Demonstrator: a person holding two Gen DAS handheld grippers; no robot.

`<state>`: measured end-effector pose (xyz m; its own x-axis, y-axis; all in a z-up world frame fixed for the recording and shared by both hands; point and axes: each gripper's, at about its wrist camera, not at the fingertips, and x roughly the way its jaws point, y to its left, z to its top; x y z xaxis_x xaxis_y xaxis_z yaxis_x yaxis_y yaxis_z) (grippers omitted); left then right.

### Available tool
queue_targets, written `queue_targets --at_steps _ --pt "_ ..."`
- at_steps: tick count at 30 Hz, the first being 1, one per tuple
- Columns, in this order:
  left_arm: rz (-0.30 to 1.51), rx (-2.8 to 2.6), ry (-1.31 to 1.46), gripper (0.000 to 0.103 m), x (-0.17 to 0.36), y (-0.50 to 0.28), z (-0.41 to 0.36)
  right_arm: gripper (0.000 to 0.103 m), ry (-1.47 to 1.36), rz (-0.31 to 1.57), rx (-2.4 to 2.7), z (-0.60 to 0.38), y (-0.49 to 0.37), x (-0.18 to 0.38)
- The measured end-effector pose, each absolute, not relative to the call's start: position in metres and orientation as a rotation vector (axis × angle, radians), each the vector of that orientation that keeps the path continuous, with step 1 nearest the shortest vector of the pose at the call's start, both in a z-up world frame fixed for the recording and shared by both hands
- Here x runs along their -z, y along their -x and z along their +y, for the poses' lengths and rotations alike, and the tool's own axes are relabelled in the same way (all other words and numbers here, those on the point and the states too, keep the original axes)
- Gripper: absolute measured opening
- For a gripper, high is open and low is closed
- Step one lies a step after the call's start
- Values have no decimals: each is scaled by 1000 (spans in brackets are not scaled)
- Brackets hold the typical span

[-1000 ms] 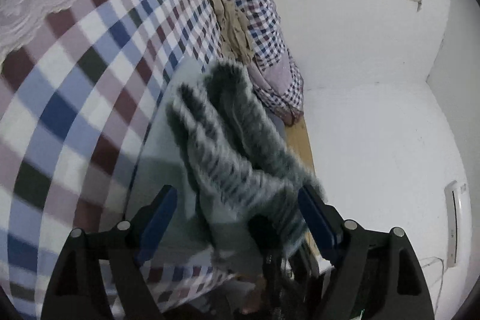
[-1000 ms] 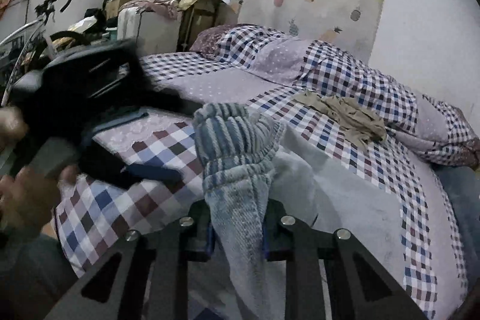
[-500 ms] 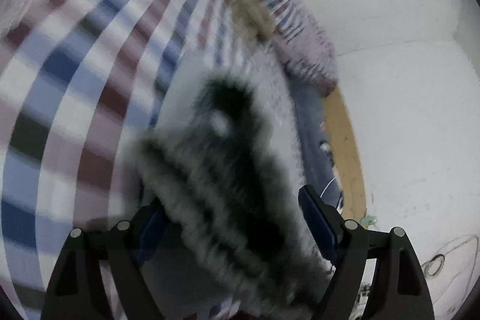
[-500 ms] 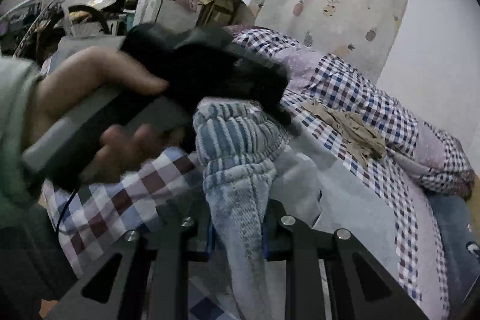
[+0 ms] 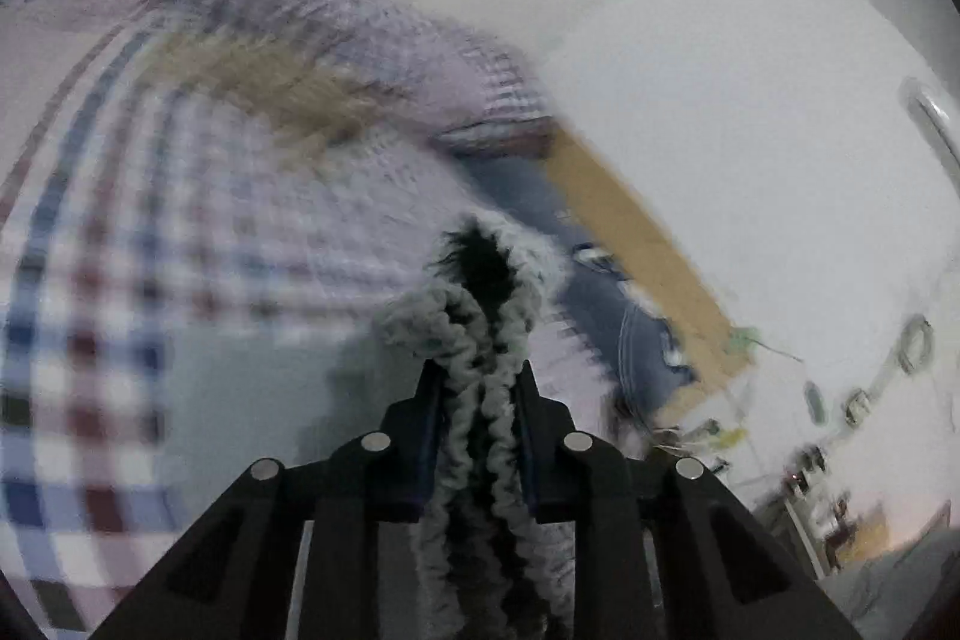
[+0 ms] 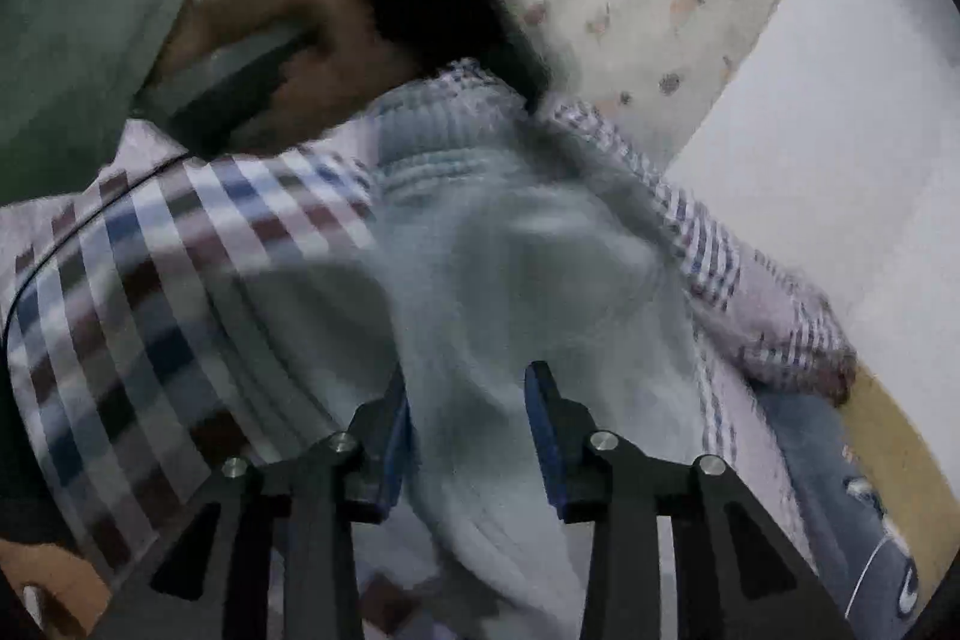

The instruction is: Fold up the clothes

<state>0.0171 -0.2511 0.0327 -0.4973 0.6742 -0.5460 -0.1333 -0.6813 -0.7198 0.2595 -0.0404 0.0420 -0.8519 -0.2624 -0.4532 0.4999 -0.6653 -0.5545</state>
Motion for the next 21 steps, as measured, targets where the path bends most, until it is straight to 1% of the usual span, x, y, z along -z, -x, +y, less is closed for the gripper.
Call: queue_targets --at_steps 1,3,4,6,8,9,10,11,12,13,15,18,21 --pt "-852 -2207 1216 22 -18 -13 -258 38 -499 980 2494 -33 -257 -40" --pt "-963 -2154 1158 23 7 -18 -275 39 -532 1007 2502 -20 -255 -37" --pt "-984 -2141 1125 23 7 -20 -279 42 -536 1031 2506 -12 -255 -36" --pt "-945 -2169 1131 24 -1 -14 -273 50 -539 1059 2513 3 -261 -36" --pt "-949 -2183 1125 24 -5 -20 -270 52 -554 1068 2516 21 -267 -38" --pt "-959 -2185 1123 27 -6 -23 -268 52 -560 1065 2512 30 -270 -39" --pt "-967 -2185 1126 40 -7 -29 -268 52 -566 1061 2509 39 -273 -41" --pt "-973 -2183 1136 50 -8 -38 -268 52 -567 1047 2508 50 -277 -45" --pt "-978 -2181 1146 68 -9 -46 -268 53 -571 1033 2515 61 -282 -49" --pt "-977 -2176 1152 77 -11 -56 -267 54 -577 1026 2523 67 -284 -53" --pt "-970 -2187 1159 80 -17 -93 -270 54 -613 1022 2557 89 -285 -57" --pt "-990 -2217 1167 80 -22 -134 -272 55 -670 996 2605 121 -286 -61" --pt "-1037 -2230 1164 80 -25 -163 -263 55 -730 863 2643 147 -285 -64"
